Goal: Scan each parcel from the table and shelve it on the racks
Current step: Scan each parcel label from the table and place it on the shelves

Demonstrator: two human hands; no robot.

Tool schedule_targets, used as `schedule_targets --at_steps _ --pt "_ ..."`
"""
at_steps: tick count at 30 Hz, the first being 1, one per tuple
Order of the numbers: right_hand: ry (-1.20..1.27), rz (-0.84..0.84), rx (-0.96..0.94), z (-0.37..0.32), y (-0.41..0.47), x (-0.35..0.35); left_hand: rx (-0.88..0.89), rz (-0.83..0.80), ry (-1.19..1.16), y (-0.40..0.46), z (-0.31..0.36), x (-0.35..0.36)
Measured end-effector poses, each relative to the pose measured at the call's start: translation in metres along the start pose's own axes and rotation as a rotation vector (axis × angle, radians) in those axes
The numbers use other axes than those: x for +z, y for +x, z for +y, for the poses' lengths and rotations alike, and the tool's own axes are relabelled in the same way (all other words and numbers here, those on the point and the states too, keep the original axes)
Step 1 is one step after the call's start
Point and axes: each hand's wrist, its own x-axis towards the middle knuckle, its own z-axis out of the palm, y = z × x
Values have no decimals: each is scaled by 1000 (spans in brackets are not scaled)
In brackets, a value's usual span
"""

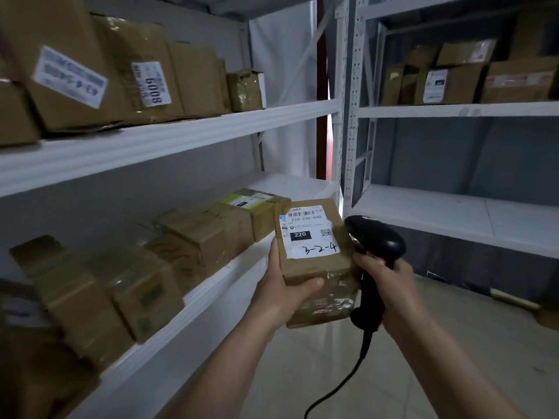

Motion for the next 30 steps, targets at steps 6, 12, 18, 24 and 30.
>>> schedule_targets --at_steps 6,12,18,24,30 --pt "-34 -11 -33 -23 84 -31 11 39 -36 63 17 52" --pt "-35 2 5 -29 149 -42 20 67 16 124 29 76" --pt "-42 -42 30 -31 229 -35 27 85 121 197 33 84" --pt "-53 -96 47 -27 312 3 23 125 223 279 31 69" --pt "-35 -119 29 -15 380 36 89 235 299 344 21 59"
